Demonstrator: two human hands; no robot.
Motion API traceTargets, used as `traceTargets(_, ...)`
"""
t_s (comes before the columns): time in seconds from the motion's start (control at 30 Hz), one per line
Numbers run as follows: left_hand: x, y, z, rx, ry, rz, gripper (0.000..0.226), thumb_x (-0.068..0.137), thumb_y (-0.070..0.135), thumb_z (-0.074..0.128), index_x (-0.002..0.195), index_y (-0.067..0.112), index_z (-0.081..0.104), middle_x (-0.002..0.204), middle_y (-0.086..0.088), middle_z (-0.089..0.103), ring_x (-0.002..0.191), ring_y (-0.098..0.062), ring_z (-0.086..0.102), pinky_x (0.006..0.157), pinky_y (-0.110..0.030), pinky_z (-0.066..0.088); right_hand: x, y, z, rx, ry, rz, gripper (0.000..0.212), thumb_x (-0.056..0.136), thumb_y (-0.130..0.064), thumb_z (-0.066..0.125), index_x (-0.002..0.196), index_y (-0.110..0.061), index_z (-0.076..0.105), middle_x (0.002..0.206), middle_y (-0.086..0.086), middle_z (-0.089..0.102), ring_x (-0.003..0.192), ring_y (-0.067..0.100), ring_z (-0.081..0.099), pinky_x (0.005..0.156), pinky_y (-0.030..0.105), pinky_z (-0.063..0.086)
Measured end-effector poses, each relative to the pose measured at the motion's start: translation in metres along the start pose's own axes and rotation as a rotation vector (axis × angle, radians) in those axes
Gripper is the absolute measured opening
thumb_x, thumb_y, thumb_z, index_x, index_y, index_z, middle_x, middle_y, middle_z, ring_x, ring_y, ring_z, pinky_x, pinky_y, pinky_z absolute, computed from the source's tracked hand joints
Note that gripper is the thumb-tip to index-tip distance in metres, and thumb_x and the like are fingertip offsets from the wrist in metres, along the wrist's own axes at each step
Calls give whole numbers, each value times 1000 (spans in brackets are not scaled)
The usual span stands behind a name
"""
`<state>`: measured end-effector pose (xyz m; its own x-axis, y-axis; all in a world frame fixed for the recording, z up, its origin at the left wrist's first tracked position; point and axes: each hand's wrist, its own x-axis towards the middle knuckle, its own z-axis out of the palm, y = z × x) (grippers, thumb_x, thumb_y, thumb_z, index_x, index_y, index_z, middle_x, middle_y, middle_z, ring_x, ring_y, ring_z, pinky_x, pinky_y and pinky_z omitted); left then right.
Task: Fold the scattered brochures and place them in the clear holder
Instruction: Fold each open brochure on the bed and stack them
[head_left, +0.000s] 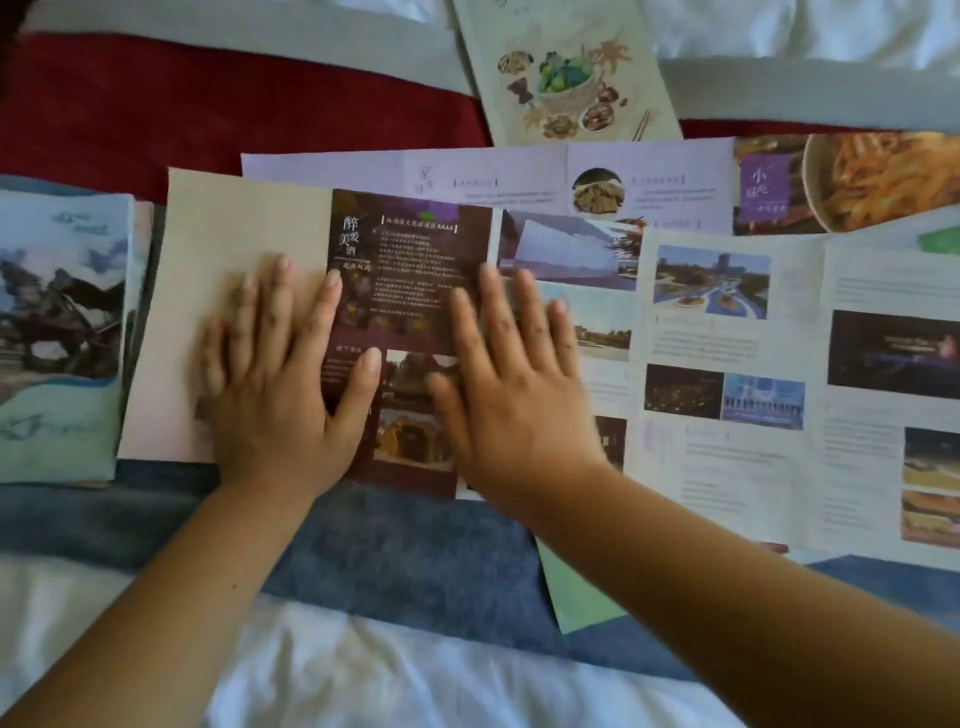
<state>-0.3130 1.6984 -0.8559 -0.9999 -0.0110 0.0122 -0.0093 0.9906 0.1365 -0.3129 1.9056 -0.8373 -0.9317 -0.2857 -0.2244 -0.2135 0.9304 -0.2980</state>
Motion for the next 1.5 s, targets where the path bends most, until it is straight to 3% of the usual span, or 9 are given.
traceTargets(0.13, 1, -4, -1, 5, -2, 13, 66, 101, 58, 31, 161, 33, 23, 171, -3, 12, 158, -28, 8, 125, -55, 11, 17, -46, 15, -24, 17, -94, 66, 108, -45, 15, 166, -14, 14, 173, 9, 2, 160, 31, -6, 127, 51, -6)
traceTargets(0.3, 4, -7, -2, -21, -35, -19, 71, 98, 65, 29, 162, 37, 16, 172, 3, 7, 158, -29, 5, 123, -56, 11, 14, -23, 14, -60, 76, -155, 64, 109, -52, 20, 166, -25, 15, 174, 5, 7, 160, 26, 1, 128, 49, 5)
traceTargets(0.53, 29, -45, -11, 17, -51, -132, 78, 97, 72, 19, 163, 33, 2, 172, -4, -4, 158, -31, -6, 126, -55, 1, 14, -2, 15, -144, 95, 21, 74, 105, -65, 14, 166, -25, -1, 171, 20, -12, 158, 35, -12, 128, 55, 4)
traceTargets(0.93, 25, -24, -26, -388, -116, -134, 91, 92, 77, 21, 163, 25, -1, 172, 2, -2, 158, -15, -7, 125, -50, -10, 19, -2, 16, -127, 102, -13, 72, 106, -61, 17, 166, -25, 2, 171, 22, -6, 159, 38, -8, 127, 57, 7)
traceTargets(1.07, 20, -14, -34, -470, -116, -105, 92, 91, 77, 28, 162, 31, -7, 172, -1, -2, 158, -21, -5, 125, -52, -8, 19, -2, 14, -121, 99, -11, 73, 106, -62, 17, 167, -25, 2, 171, 23, -6, 159, 38, -8, 127, 57, 7)
traceTargets(1.27, 25, -25, -36, -323, -180, -92, 92, 90, 79, 27, 163, 30, 3, 172, -1, -10, 157, -19, -12, 125, -51, -11, 17, -6, 6, -101, 89, 5, 71, 105, -59, 17, 167, -25, 4, 171, 23, -7, 158, 38, -10, 128, 55, 3)
traceTargets(1.5, 26, -19, -28, -135, -251, -30, 102, 86, 87, 17, 163, 23, -6, 171, -4, -12, 157, -23, -14, 125, -56, -5, 27, -17, -3, -55, 63, 34, 70, 105, -63, 15, 166, -31, 2, 171, 20, -11, 157, 39, -14, 128, 53, -7)
